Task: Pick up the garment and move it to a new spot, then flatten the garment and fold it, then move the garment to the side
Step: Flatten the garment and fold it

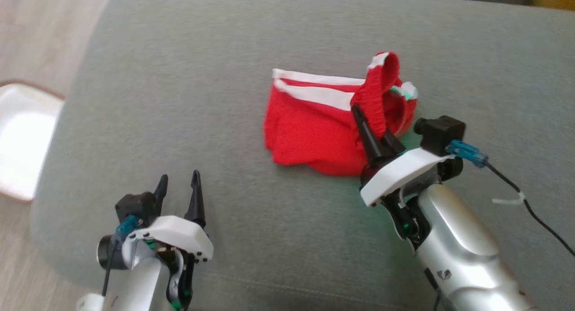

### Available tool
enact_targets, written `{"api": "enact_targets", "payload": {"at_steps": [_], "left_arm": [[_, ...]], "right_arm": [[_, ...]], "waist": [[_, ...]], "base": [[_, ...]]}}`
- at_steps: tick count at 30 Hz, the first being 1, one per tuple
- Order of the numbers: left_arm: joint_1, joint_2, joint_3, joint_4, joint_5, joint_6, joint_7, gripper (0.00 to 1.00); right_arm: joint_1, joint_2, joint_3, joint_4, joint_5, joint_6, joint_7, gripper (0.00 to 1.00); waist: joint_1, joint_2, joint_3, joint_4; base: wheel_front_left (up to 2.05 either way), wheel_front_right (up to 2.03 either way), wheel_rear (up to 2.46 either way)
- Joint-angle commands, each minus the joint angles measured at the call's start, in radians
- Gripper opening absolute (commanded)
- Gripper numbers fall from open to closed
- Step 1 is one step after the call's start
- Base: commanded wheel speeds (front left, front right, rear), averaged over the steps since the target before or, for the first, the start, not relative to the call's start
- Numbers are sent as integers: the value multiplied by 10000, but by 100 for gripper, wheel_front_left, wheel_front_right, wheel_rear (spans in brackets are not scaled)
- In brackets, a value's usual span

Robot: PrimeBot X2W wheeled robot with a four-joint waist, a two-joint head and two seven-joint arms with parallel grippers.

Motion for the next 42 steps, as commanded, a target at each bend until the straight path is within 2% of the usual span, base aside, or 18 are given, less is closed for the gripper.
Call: {"api": "enact_targets", "payload": {"at_steps": [1,7,8,9,10,15,21,24,29,33,38,42], "left_arm": [[-66,161,175,-321,-99,78,-61,100],[75,161,-163,-340,-331,193,-61,100],[92,161,-207,-336,-374,211,-61,100],[107,161,-243,-342,-397,221,-61,100],[124,161,-269,-343,-412,239,-61,100],[156,160,-349,-412,-476,356,-61,100],[156,160,-258,-600,-361,382,-61,100],[156,160,-149,-801,-210,389,-61,100],[184,160,95,-1238,172,385,-61,100],[235,160,355,-1535,522,400,-61,100],[378,160,657,-1749,970,325,-61,100],[572,160,899,-1807,1204,250,-61,100]], "right_arm": [[-399,122,286,-151,-131,44,68,0],[-818,122,653,651,-302,44,256,0],[-904,122,724,793,-310,44,237,18],[-991,122,790,932,-302,44,208,49],[-1071,122,825,1107,-283,44,204,100],[-1448,122,879,1513,-230,44,-488,100],[-1530,122,602,1561,-528,44,-1072,100],[-1367,122,-107,1490,-977,44,-1178,100],[-525,122,-1715,571,-1988,44,-1193,100],[256,122,-2620,-77,-2569,44,-1195,100],[1021,122,-3232,-639,-2892,44,-1196,100],[1495,122,-3312,-865,-2861,44,-1196,100]], "waist": [[0,-1,15,654],[0,-1,103,1516],[0,-1,111,1617],[0,-1,123,1692],[0,-1,124,1746],[0,-1,113,1798],[0,-1,63,1389],[0,-1,35,1014],[0,-1,1,312],[0,-1,-13,-279],[0,-1,-123,-935],[0,-1,-245,-1346]], "base": [[0,0,0],[0,0,0],[0,0,0],[0,0,0],[0,0,0],[0,0,0],[0,0,0],[0,0,0],[0,0,0],[0,0,0],[0,0,0],[0,0,0]]}}
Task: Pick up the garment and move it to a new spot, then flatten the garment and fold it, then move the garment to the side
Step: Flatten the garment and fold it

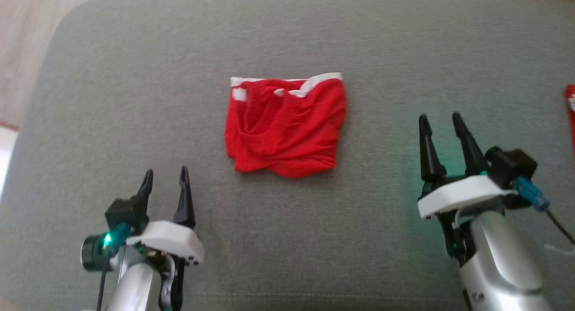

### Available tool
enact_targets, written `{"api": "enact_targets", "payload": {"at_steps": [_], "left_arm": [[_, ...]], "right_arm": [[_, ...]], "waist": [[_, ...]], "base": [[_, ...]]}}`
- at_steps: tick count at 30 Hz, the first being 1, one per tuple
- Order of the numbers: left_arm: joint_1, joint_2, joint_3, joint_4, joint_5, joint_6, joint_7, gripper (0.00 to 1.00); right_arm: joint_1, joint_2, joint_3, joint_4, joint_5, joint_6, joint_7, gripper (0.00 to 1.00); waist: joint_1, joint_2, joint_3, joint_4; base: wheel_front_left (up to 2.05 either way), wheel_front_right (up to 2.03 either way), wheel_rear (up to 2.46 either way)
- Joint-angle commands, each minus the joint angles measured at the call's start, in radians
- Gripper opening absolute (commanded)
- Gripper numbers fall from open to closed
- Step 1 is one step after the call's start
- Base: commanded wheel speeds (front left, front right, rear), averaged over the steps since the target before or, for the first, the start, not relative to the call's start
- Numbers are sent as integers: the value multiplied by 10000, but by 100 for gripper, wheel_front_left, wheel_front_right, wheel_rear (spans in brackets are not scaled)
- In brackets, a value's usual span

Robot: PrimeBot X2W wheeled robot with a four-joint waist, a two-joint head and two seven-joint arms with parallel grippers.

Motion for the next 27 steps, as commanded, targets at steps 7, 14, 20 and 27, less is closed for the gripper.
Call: {"api": "enact_targets", "payload": {"at_steps": [7,14,20,27], "left_arm": [[422,141,580,-366,244,-72,-61,100],[786,141,625,-384,250,-117,-61,100],[788,141,574,-446,258,-169,-61,100],[685,141,366,-443,194,-257,-61,100]], "right_arm": [[663,116,357,-378,151,44,-108,100],[1134,116,500,-321,344,44,-108,100],[1117,116,419,-267,264,44,-108,100],[468,116,1240,1,245,44,-108,100]], "waist": [[0,0,-482,-532],[0,0,-714,-626],[0,0,-678,-520],[0,0,-500,-108]], "base": [[0,0,0],[0,0,0],[0,0,0],[0,0,0]]}}
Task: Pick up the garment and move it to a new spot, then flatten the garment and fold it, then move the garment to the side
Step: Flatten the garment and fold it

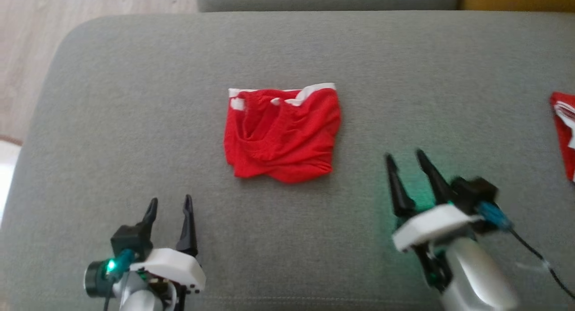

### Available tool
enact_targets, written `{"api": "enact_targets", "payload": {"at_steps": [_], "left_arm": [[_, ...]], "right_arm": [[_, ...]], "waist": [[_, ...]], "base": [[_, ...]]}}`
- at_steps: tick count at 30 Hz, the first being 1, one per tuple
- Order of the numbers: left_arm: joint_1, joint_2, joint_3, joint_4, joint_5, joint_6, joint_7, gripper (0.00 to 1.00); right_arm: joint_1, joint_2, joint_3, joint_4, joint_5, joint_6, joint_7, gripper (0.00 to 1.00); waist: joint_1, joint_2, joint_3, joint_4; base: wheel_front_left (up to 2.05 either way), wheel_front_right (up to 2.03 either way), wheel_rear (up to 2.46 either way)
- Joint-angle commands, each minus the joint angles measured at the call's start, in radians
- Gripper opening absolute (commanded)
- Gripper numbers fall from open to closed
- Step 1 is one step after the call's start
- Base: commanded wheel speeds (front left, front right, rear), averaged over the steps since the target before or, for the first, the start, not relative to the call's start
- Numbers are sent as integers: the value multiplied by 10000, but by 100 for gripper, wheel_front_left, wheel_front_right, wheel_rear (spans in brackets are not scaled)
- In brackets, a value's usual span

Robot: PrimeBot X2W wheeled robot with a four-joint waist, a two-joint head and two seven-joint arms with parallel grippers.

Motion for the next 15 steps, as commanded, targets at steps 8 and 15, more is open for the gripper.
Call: {"api": "enact_targets", "payload": {"at_steps": [8,15], "left_arm": [[-437,126,-315,-261,-287,30,-61,100],[-492,125,-661,-252,-535,100,-61,100]], "right_arm": [[-1995,49,2282,162,1043,44,577,100],[-2978,49,2915,1095,1945,44,857,100]], "waist": [[0,0,301,1195],[0,0,693,2213]], "base": [[0,0,0],[0,0,0]]}}
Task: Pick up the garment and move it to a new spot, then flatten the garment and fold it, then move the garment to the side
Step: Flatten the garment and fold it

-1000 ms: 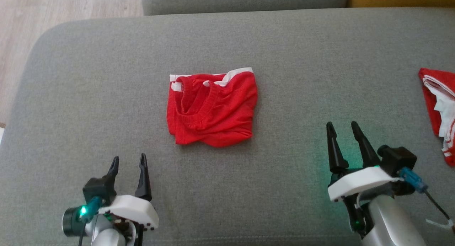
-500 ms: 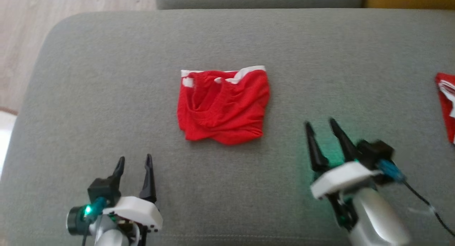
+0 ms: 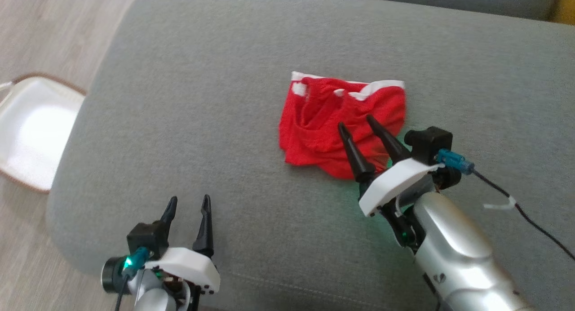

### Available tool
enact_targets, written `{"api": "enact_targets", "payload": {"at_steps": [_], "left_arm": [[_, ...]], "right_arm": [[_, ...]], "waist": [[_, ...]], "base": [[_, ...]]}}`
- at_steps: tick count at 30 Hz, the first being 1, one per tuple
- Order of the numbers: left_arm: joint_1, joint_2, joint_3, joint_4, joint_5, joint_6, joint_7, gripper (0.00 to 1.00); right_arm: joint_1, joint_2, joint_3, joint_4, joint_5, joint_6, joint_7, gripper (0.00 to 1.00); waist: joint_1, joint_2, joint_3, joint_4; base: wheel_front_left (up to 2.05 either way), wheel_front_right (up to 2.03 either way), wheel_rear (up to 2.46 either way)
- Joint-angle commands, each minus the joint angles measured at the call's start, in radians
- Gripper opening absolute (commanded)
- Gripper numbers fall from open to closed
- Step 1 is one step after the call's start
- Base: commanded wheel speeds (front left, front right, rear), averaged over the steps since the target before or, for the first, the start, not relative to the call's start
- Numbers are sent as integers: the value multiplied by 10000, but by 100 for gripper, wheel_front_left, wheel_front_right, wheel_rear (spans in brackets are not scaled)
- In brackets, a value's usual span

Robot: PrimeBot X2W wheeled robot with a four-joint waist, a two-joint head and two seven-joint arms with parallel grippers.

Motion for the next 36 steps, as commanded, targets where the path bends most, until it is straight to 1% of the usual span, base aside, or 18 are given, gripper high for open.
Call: {"api": "enact_targets", "payload": {"at_steps": [1,6,12,13,14,15,16,17,18,23,30,36], "left_arm": [[-364,112,217,-284,-54,48,-61,100],[-390,112,82,-346,-190,118,-61,100],[-511,112,18,-394,-285,159,-61,100],[-542,112,-5,-399,-308,169,-61,100],[-575,112,-33,-406,-333,174,-61,100],[-606,112,-65,-413,-353,176,-61,100],[-636,112,-95,-417,-378,181,-61,100],[-667,112,-123,-415,-402,186,-61,100],[-695,112,-152,-410,-426,189,-61,100],[-775,112,-254,-430,-529,218,-61,100],[-763,112,-305,-441,-555,207,-61,100],[-820,112,-562,-470,-681,204,-61,100]], "right_arm": [[-376,72,166,-163,126,44,15,100],[-817,72,243,567,128,44,87,100],[-1118,72,411,1132,178,44,212,100],[-1156,72,458,1211,177,44,249,92],[-1188,72,474,1294,196,44,284,78],[-1226,72,486,1366,207,44,289,42],[-1267,72,526,1436,194,44,307,24],[-1303,72,550,1494,201,44,309,2],[-1341,72,561,1551,208,44,299,0],[-1525,72,625,1705,269,44,136,0],[-1802,72,920,1365,563,44,-163,0],[-2310,72,1207,1378,565,44,-130,0]], "waist": [[0,0,217,287],[0,0,363,497],[0,0,469,537],[0,0,491,534],[0,0,515,533],[0,0,539,536],[0,0,562,541],[0,0,586,548],[0,0,614,558],[0,0,729,616],[0,0,723,695],[0,0,722,1032]], "base": [[0,0,0],[0,0,0],[0,0,0],[0,0,0],[0,0,0],[0,0,0],[0,0,0],[0,0,0],[0,0,0],[0,0,0],[0,0,0],[0,0,0]]}}
